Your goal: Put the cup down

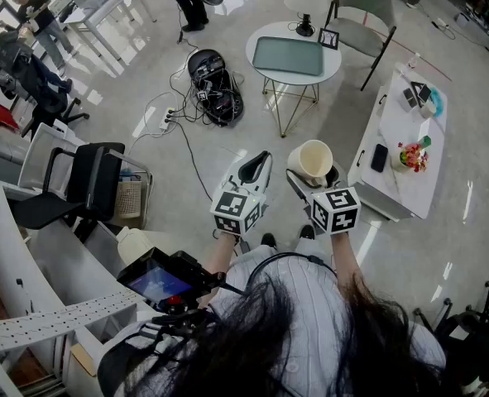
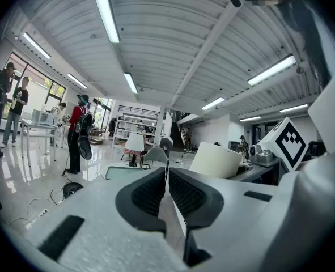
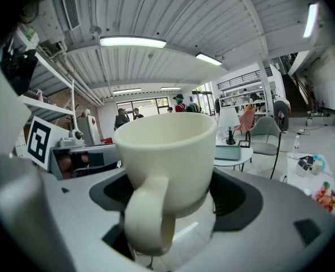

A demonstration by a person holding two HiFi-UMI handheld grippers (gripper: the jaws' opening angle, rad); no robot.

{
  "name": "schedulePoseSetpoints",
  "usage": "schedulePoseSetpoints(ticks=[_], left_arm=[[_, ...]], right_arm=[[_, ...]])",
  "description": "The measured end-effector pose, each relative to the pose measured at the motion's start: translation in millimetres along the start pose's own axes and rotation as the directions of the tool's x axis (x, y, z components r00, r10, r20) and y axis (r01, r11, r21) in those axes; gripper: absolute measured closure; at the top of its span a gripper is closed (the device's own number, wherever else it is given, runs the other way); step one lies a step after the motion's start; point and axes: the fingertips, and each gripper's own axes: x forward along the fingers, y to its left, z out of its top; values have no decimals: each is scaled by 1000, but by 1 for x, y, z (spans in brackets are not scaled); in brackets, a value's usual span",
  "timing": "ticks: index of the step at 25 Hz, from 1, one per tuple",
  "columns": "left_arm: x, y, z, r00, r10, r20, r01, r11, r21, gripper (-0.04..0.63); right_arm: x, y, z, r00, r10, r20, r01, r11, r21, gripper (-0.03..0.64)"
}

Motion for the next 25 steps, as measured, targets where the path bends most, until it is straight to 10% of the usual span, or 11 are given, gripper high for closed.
schedulePoseSetpoints(ticks=[25], left_arm=[[2, 22, -9, 999, -37, -35, 37, 999, 2, 578]], right_arm=[[22, 10, 2, 1000, -9, 2, 9, 999, 39, 219]])
